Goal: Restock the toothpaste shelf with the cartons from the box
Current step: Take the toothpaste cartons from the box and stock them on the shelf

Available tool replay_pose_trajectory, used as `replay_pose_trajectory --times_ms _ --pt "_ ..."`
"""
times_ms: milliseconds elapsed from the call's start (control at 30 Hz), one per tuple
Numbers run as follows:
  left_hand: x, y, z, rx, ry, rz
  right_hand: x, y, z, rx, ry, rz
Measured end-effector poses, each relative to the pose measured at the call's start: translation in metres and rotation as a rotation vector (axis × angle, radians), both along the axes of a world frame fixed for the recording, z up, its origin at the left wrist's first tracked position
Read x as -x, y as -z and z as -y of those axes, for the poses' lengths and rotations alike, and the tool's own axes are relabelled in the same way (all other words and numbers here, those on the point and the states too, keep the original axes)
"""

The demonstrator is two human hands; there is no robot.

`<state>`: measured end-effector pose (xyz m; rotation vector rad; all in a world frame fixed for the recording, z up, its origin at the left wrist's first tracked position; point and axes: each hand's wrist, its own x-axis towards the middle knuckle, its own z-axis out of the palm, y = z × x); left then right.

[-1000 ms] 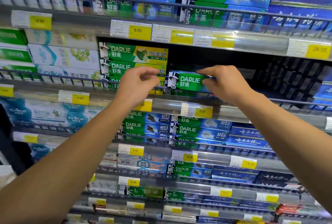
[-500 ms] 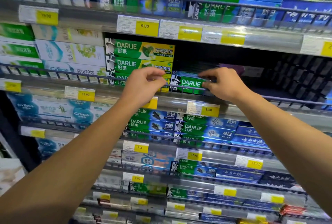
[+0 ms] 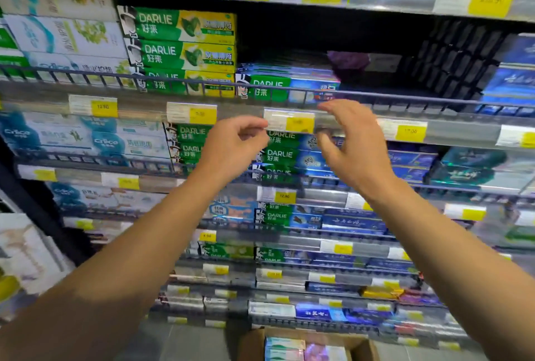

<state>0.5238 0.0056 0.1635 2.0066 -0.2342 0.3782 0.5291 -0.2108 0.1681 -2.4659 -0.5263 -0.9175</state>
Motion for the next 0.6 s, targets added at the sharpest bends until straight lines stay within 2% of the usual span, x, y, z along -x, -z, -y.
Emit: replay_pose_trajectory --times_ms 233,467,600 --pt "0.054 0.077 0.086 -0.094 0.033 -0.195 0.07 0.099 0.071 0.067 -0.026 -0.326" --pt "0.114 0.187 0.163 -0.156 0.044 -0.44 0.125 0.207 0.14 0.11 -0.033 -0.614" --pt "0.136 0.248 0.181 -0.308 0.071 -0.552 0.144 0.275 0.167 0.127 -0.038 -0.751"
